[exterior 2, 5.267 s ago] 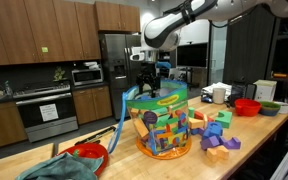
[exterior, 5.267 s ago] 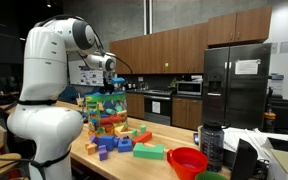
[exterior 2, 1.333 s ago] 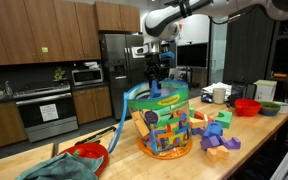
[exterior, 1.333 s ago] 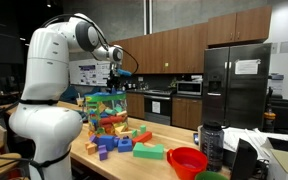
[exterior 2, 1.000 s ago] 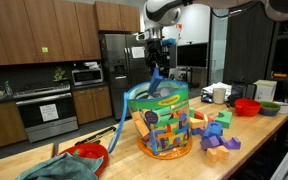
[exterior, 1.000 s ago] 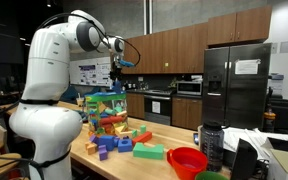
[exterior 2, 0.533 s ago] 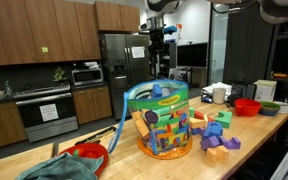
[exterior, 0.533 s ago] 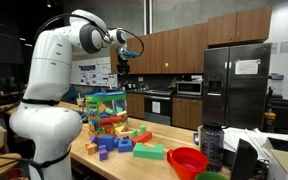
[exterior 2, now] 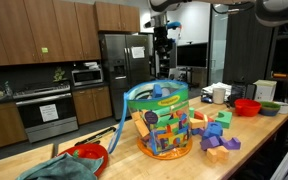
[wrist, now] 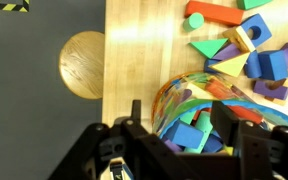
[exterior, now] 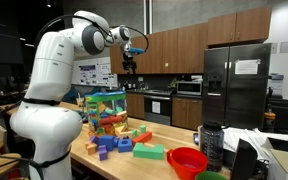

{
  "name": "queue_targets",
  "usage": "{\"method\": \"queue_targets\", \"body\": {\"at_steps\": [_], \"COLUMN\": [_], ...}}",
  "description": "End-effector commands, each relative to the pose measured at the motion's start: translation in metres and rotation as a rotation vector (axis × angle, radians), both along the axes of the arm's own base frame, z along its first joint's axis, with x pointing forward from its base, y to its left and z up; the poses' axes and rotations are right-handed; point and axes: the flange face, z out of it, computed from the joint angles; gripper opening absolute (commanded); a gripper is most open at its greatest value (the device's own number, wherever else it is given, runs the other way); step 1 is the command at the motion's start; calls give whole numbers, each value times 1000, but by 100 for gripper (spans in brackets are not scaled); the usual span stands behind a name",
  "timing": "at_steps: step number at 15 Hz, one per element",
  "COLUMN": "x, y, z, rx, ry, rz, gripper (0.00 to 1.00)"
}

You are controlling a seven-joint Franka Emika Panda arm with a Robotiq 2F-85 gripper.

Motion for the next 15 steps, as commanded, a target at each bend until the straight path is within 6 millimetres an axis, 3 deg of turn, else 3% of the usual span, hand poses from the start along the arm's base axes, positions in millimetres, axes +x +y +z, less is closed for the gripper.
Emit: {"method": "queue_targets", "body": {"at_steps": [1, 3, 10, 15], "x": [1, 2, 3, -19], "y": [0, 2, 34, 25], "z": [-1, -2, -24, -36], "rx": [0, 1, 249, 200], "ry": [1, 2, -47, 107], "rz": [-2, -3, 177, 182], "gripper": [78, 97, 100, 100]}}
